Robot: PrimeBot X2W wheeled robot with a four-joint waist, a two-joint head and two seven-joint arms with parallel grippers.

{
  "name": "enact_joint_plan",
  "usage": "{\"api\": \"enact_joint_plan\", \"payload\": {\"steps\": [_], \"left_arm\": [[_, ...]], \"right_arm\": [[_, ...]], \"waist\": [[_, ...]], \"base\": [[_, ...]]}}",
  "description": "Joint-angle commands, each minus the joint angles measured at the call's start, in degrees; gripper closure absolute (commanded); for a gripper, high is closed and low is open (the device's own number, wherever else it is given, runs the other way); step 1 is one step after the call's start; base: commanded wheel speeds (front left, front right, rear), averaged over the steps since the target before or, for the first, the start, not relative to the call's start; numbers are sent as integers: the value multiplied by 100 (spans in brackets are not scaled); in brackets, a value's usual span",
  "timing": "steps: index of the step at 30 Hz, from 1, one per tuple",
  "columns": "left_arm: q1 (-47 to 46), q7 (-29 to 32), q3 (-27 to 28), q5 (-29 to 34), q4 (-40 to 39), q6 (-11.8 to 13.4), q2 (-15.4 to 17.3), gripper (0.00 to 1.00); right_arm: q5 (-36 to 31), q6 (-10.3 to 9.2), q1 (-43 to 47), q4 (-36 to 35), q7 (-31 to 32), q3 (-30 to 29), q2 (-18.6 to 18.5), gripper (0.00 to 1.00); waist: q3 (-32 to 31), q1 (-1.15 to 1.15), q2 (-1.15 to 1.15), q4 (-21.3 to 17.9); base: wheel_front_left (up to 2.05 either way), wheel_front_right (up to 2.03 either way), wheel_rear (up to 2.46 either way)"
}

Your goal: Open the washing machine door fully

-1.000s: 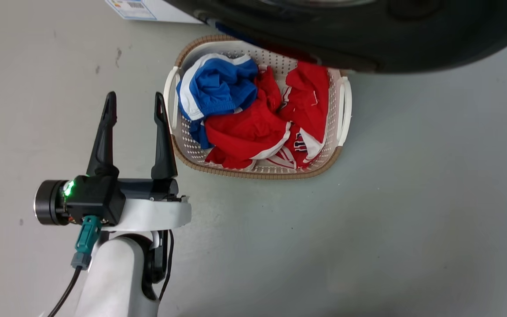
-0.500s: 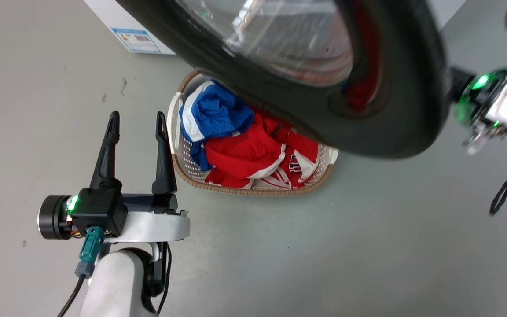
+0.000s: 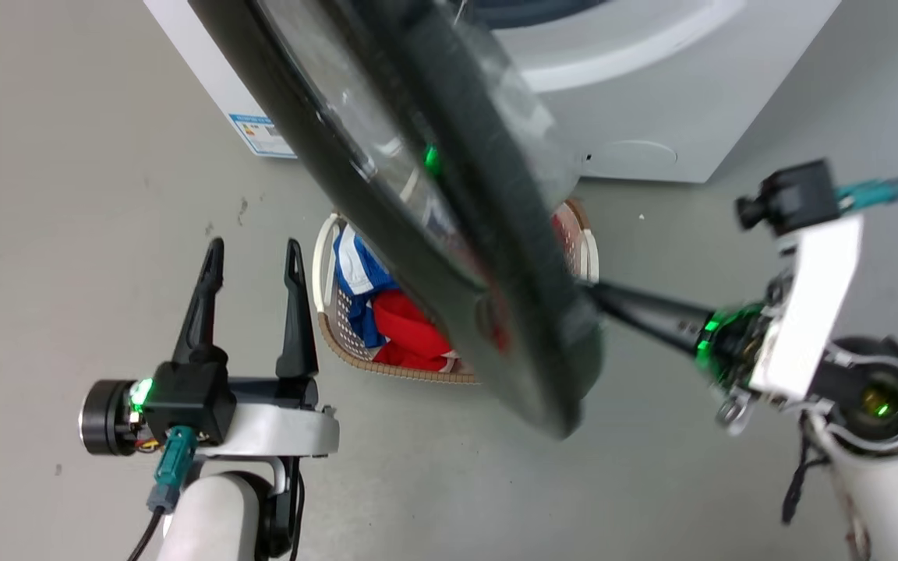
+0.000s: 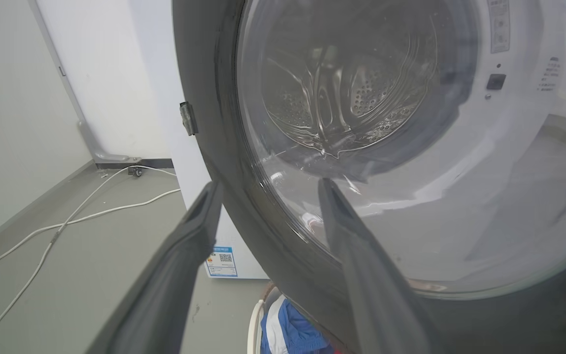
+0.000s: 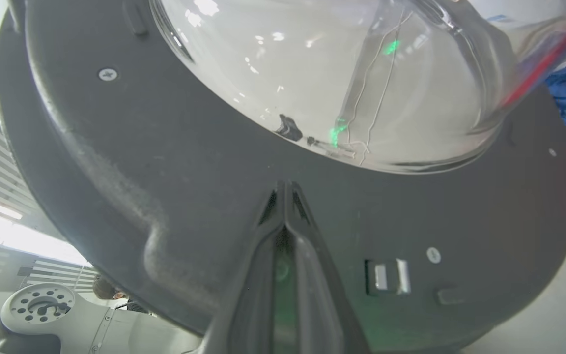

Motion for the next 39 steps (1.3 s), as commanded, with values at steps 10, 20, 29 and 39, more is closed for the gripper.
{"api": "enact_joint_plan", "payload": {"steps": [10, 20, 29, 39], "left_arm": [[256, -16, -13, -8, 40, 4, -7, 0], [401, -16, 1, 10, 90, 11, -7, 0], [628, -16, 26, 18, 148, 15, -6, 0], [1012, -16, 86, 23, 201, 24, -7, 0]], "right_arm": [[37, 14, 730, -340, 111, 480, 285, 100], [64, 14, 1266, -297, 84, 758, 497, 100], [49, 14, 1728, -226, -303, 525, 568, 100], [-355, 14, 2352, -430, -1800, -407, 792, 0]], "waist": [[-318, 1, 0, 56], [-577, 1, 0, 70], [-952, 1, 0, 53], [-1557, 1, 0, -97]], "base": [[0, 0, 0], [0, 0, 0], [0, 0, 0], [0, 0, 0]]}}
